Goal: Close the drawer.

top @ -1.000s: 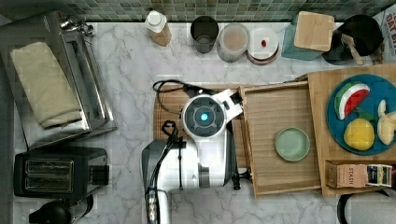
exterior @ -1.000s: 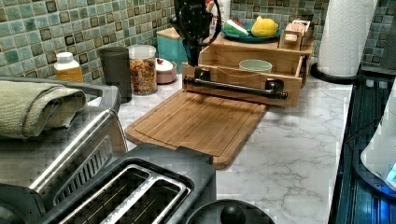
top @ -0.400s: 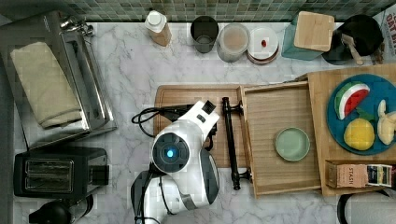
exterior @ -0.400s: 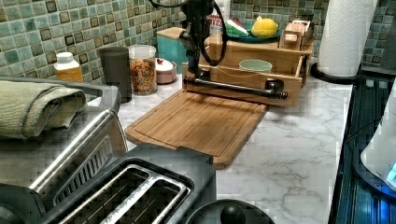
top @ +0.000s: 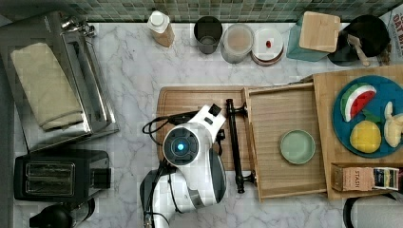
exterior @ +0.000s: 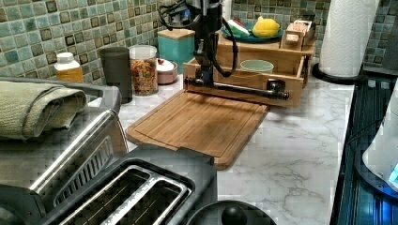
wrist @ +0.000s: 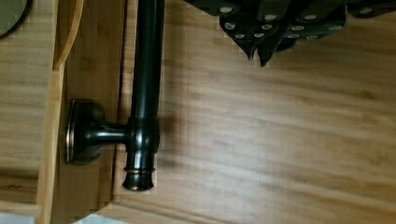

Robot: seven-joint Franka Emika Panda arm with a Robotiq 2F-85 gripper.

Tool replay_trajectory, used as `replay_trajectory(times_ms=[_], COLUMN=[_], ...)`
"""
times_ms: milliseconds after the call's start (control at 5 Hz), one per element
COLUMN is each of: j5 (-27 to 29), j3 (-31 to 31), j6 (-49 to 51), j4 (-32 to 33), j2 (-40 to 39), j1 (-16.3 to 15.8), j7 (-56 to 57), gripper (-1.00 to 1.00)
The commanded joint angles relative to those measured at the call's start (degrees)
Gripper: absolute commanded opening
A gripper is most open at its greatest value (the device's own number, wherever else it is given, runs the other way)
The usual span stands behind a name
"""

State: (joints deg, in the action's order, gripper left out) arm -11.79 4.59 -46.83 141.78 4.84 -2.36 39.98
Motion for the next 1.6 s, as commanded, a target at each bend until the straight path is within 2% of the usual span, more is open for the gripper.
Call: replay_trajectory(times_ms=[200, 400, 600, 800, 1000, 1400, 1600], j5=[2.7, 3.2, 4.5, 5.1, 6.8, 6.0, 6.6], j3=[-10.3, -5.7, -7.9, -8.3, -9.0, -12.1, -14.8], j6=[-10.1, -9.3, -11.9, -12.5, -8.4, -9.1, -5.8], j4=[6.4, 5.8, 6.9, 6.2, 2.4, 1.3, -1.9], j2=[-0.3, -1.7, -2.3, -3.6, -6.3, -5.2, -5.1], j1=[-5.2, -0.5, -1.4, -0.6, 0.3, 4.1, 5.5], j7=[8.2, 7.6, 9.8, 11.6, 14.8, 23.3, 27.9], gripper=[-1.0, -1.0, -1.0, -1.0, -1.0, -1.0, -1.0])
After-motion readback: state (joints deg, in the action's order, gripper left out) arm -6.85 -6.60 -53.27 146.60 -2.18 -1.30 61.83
